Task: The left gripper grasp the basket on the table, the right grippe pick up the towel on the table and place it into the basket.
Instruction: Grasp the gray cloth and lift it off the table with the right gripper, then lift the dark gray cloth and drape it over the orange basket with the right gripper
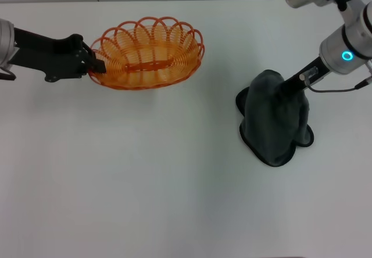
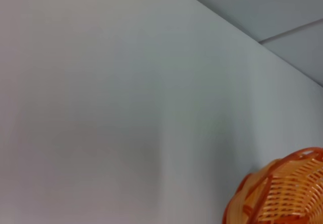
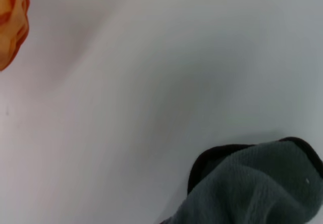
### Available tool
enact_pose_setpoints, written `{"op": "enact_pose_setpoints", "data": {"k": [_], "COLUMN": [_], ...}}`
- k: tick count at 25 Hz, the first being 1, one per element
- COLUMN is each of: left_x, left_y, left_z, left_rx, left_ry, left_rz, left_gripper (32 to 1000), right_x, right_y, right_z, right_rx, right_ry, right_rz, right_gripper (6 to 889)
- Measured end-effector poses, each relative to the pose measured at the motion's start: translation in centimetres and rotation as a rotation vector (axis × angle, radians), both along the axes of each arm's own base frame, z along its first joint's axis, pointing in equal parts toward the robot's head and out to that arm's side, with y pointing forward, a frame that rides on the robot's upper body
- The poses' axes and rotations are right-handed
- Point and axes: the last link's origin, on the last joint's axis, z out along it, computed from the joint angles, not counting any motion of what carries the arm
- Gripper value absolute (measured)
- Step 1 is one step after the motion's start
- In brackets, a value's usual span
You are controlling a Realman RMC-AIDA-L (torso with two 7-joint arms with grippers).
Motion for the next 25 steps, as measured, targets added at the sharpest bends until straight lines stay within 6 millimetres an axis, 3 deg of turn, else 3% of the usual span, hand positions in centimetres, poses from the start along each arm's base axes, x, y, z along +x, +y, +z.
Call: {"op": "enact_pose_setpoints", "data": {"k": [12,25], "left_x": [-0.4,-0.6], "left_y": [-0.2,-0.2], "left_z": [0.1,0.1], "left_rx": [0.001,0.004], "left_ry": [0.002,0.003], "left_rz": [0.008,0.013], "left_gripper": [89,89], "right_x": [-0.2,-3.4], "right_y": [0.0,0.2], "right_z": [0.4,4.4], "right_rx": [-0.021,-0.068], "right_ry": [0.002,0.005], "right_rz": [0.014,0.077], "right_gripper": [58,58]}}
